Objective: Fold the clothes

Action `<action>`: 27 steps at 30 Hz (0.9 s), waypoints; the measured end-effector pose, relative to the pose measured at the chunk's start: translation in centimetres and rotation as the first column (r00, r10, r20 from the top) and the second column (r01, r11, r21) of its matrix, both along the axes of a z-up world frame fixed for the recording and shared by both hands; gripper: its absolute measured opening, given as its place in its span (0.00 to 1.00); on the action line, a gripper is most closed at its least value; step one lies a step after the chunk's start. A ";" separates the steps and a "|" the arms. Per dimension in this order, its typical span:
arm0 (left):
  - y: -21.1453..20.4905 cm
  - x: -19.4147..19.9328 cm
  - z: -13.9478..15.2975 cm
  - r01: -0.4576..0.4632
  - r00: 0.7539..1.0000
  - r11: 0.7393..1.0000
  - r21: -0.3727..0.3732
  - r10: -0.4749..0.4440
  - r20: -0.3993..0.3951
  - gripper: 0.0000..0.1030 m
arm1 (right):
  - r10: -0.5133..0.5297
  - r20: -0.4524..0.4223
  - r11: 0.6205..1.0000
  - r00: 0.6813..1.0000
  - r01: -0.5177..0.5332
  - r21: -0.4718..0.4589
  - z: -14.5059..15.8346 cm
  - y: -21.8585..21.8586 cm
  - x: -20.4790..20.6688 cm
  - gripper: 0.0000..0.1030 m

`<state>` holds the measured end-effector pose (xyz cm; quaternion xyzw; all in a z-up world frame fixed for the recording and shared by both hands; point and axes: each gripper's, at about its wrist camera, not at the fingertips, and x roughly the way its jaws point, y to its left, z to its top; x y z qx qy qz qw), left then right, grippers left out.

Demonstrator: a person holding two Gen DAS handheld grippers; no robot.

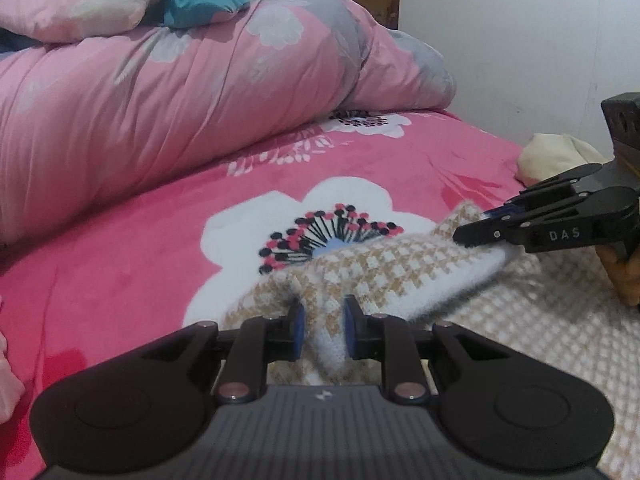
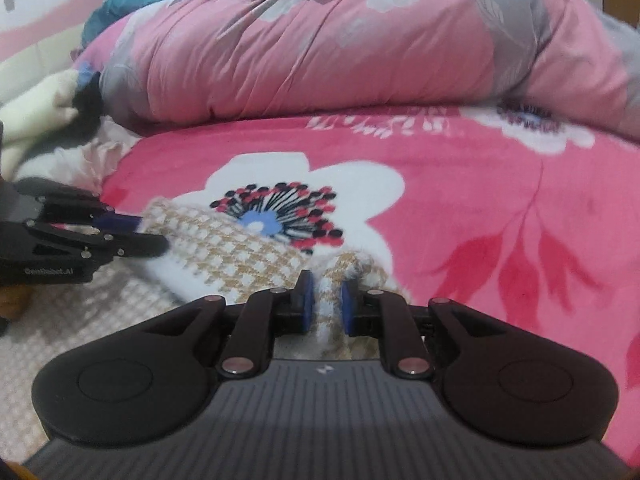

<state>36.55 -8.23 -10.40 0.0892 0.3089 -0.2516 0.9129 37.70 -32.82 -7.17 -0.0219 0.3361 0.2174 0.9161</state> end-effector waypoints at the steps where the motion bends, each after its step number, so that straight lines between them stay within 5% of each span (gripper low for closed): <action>1: 0.0 -0.1 -0.2 0.004 1.000 1.000 0.004 -0.004 0.001 0.20 | 0.004 -0.001 1.000 1.000 -0.004 -0.008 -0.1 0.0 0.1 0.12; 8: -0.1 -1.8 -0.7 0.028 0.999 0.998 0.054 -0.029 0.025 0.21 | 0.044 0.023 0.998 0.999 -0.043 -0.055 -0.7 -0.2 -1.8 0.15; 12: 0.3 -1.8 -0.6 0.024 1.000 0.999 0.028 -0.024 0.004 0.22 | -0.026 -0.004 0.996 1.000 0.026 -0.087 1.6 -0.7 -2.5 0.40; 16: 1.3 -1.1 -0.7 0.007 0.999 0.999 -0.046 -0.009 -0.049 0.25 | -0.092 0.091 0.993 0.992 0.098 -0.071 5.0 -1.9 -4.6 0.39; 18: 1.6 -1.0 -0.8 -0.008 0.998 0.998 -0.065 0.004 -0.066 0.28 | -0.024 0.143 0.999 0.989 0.028 -0.024 6.1 -1.1 -5.2 0.35; 21: 2.0 -1.3 -0.5 -0.052 0.996 0.996 -0.069 0.046 -0.082 0.39 | 0.076 0.100 0.995 0.992 -0.069 -0.074 4.3 1.9 -4.2 0.30; 23: 3.4 -1.6 0.2 -0.120 0.987 0.983 -0.142 0.102 -0.126 0.43 | 0.089 0.010 0.989 0.996 -0.087 -0.120 0.9 2.9 -3.1 0.25; 27: 4.9 -4.0 3.1 -0.150 0.988 0.961 -0.231 0.157 0.012 0.40 | 0.066 -0.003 0.995 0.998 -0.066 -0.080 -0.8 2.5 -2.8 0.25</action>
